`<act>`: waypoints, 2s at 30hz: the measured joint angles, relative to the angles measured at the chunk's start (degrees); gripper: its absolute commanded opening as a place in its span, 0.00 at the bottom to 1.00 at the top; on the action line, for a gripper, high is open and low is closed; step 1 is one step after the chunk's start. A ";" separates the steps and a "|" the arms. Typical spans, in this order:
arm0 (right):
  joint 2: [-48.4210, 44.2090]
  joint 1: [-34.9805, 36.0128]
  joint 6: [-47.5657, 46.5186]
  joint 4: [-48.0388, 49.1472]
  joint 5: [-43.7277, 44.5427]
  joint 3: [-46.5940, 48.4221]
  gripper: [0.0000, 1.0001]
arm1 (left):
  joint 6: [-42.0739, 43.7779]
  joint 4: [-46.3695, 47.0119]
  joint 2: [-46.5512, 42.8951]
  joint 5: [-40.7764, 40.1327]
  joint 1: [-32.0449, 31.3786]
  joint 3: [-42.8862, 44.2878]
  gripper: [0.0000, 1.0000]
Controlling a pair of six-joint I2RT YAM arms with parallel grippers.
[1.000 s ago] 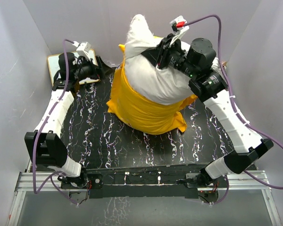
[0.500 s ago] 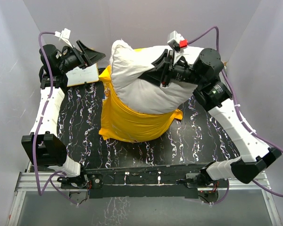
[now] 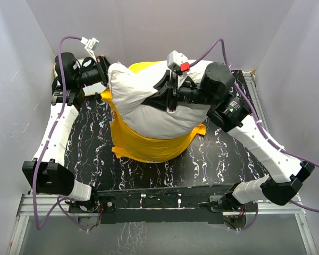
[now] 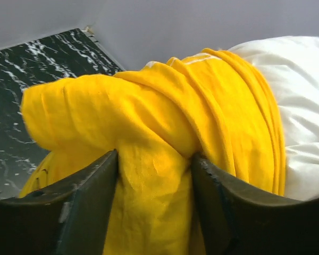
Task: Remove the pillowcase from the pillow
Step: Remove the pillow from the pillowcase.
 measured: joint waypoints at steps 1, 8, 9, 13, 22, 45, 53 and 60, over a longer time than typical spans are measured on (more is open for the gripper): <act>0.22 0.94 -0.94 -0.74 0.72 0.33 0.08 | 2.32 -2.10 -0.55 -0.31 -0.22 0.02 0.36; -0.96 2.60 -2.97 -1.29 3.80 -1.40 0.08 | 19.06 -16.11 -3.34 -7.45 -0.57 -1.27 0.15; -1.55 2.62 -2.89 -0.92 4.04 -2.25 0.08 | 20.90 -16.83 -3.96 -8.28 -0.79 -2.32 0.13; -4.83 2.71 -2.03 1.95 5.75 -6.82 0.08 | 27.21 -18.27 -6.25 -11.74 -2.14 -6.38 0.12; -14.03 2.78 -2.71 4.26 15.69 -13.79 0.08 | 36.44 -20.48 -5.90 -22.82 -3.91 -16.35 0.15; -14.05 3.34 -7.23 10.03 36.87 -16.96 0.08 | 44.72 -27.39 -9.55 -28.17 -2.67 -4.63 0.74; -16.52 2.93 -6.82 12.28 28.96 -20.02 0.08 | 33.03 -19.28 -12.24 -27.30 -2.67 7.63 0.72; -17.49 2.91 -6.10 12.74 24.46 -20.85 0.08 | 29.00 -20.65 -10.08 -21.31 -2.75 3.41 0.68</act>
